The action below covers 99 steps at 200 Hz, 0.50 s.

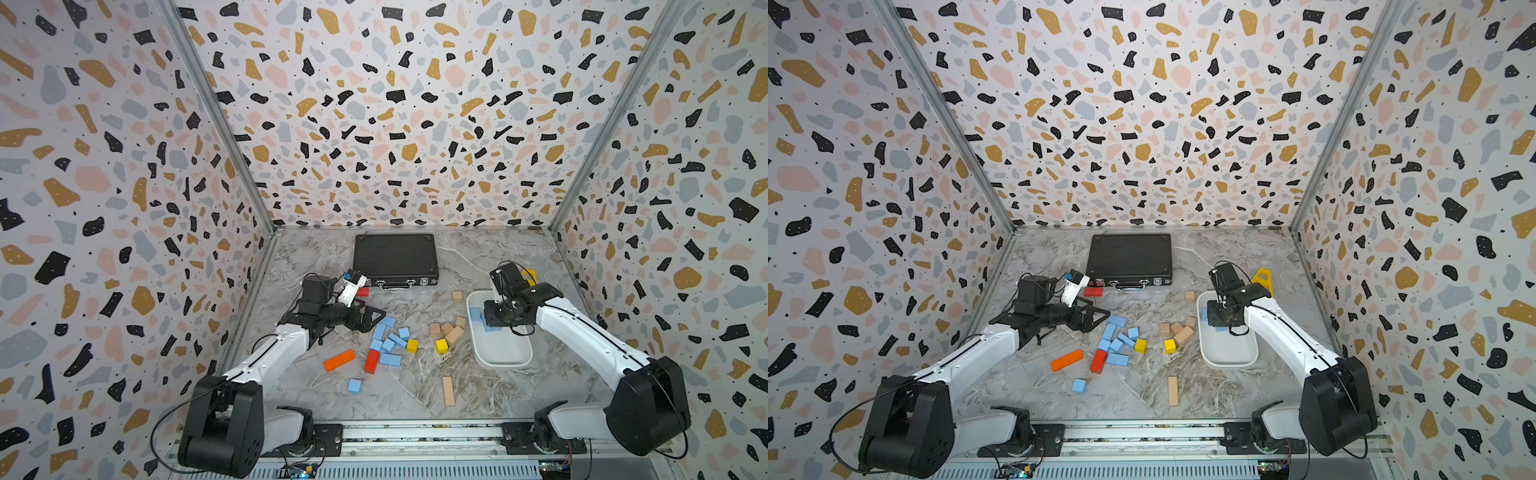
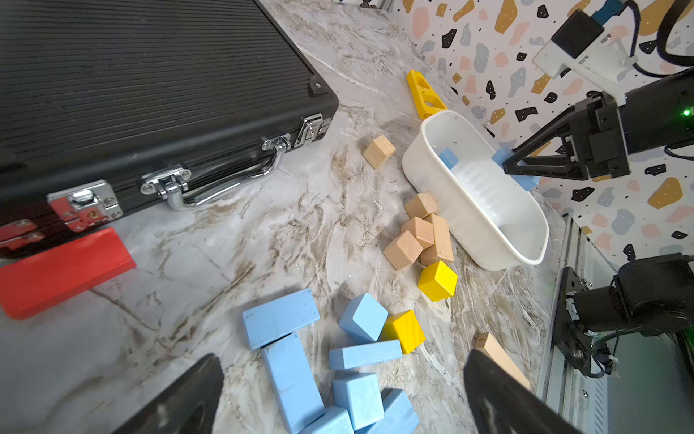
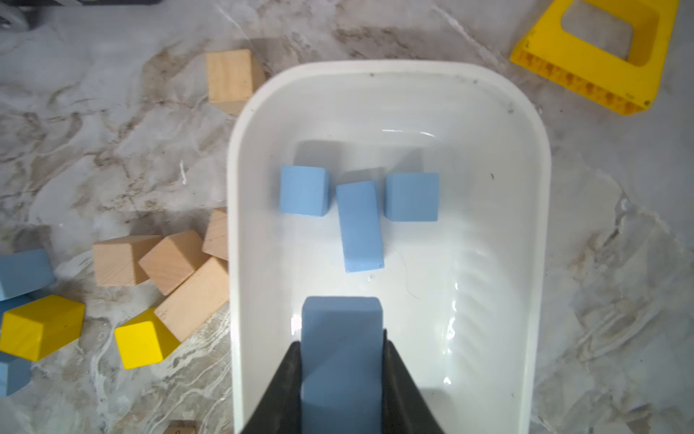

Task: Pick out the blue building blocks
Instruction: Place the building block in the storage box.

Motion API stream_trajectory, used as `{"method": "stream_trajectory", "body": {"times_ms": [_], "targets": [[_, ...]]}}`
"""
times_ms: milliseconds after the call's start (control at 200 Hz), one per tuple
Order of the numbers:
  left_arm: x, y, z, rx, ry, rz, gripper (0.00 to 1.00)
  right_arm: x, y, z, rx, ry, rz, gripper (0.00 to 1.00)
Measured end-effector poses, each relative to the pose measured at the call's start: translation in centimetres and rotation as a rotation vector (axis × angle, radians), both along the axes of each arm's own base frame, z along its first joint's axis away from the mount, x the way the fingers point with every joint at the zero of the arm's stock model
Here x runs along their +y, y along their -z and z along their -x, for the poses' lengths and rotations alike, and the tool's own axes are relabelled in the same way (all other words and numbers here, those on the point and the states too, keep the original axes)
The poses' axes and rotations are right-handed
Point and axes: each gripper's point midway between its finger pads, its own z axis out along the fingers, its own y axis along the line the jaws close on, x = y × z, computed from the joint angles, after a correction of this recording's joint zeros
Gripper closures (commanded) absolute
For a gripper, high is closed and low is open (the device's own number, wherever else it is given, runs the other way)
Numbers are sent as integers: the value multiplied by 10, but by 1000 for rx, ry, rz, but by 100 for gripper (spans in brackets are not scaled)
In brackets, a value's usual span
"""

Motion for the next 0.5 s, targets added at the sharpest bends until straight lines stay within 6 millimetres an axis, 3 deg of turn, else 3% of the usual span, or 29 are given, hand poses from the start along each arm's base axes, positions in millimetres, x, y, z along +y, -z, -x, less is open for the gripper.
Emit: {"method": "stream_trajectory", "body": {"times_ms": [190, 496], "targets": [[0, 0, 0, 2, 1, 0, 0, -21, 24, 14, 72, 35, 40, 80], [-11, -12, 9, -2, 69, 73, 0, -48, 56, 9, 188, 23, 94, 78]]}}
